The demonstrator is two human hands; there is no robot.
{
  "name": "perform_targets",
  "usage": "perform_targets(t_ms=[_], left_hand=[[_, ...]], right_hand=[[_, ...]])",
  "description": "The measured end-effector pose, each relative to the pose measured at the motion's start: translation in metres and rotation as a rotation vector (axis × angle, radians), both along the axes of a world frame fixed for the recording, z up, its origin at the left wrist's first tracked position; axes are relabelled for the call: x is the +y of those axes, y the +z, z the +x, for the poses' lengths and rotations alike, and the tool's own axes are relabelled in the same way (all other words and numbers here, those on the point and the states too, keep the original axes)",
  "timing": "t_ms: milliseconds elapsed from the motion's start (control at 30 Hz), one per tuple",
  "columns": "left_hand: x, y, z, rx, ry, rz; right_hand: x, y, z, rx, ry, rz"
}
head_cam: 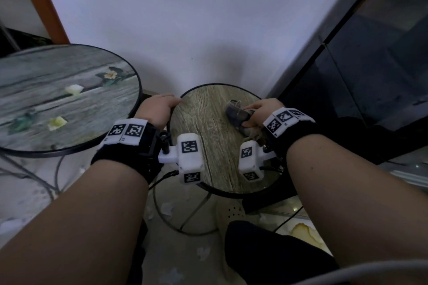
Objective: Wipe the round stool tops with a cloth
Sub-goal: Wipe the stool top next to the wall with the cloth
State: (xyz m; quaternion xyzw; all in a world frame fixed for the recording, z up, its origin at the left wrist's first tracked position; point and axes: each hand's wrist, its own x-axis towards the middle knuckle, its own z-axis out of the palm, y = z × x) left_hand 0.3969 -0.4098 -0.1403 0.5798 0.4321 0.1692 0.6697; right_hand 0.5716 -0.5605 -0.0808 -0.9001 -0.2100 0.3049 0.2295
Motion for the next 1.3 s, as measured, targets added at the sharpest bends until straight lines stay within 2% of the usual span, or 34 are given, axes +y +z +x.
perform_targets(t_ms=[333, 500, 733, 900, 1067, 1167, 1300], left_hand=[[0.006, 0.000, 0.004, -0.029, -0.049, -0.032], [0.008, -0.004, 0.007, -0.088, 0.045, -0.212], [0.016, -0.009, 0.007, 0.028, -0.004, -0.089], [0.011, -0.003, 0.011, -0.028, 0.090, -0.187], [0.008, 0.004, 0.014, -0.104, 0.139, -0.318], [0.009, 0.003, 0.015, -0.101, 0.162, -0.334], [0.008, 0.003, 0.016, -0.097, 0.164, -0.300]], right_hand=[[0.025, -0.003, 0.013, -0.035, 0.059, -0.065], [0.034, -0.002, 0.020, -0.074, 0.130, -0.094], [0.049, -0.005, 0.029, -0.179, 0.224, -0.145], [0.056, -0.005, 0.032, -0.231, 0.246, -0.137], [0.064, -0.004, 0.032, -0.190, 0.169, -0.056], [0.067, -0.010, 0.041, -0.061, 0.056, 0.044], [0.071, -0.011, 0.048, -0.030, 0.052, 0.039]])
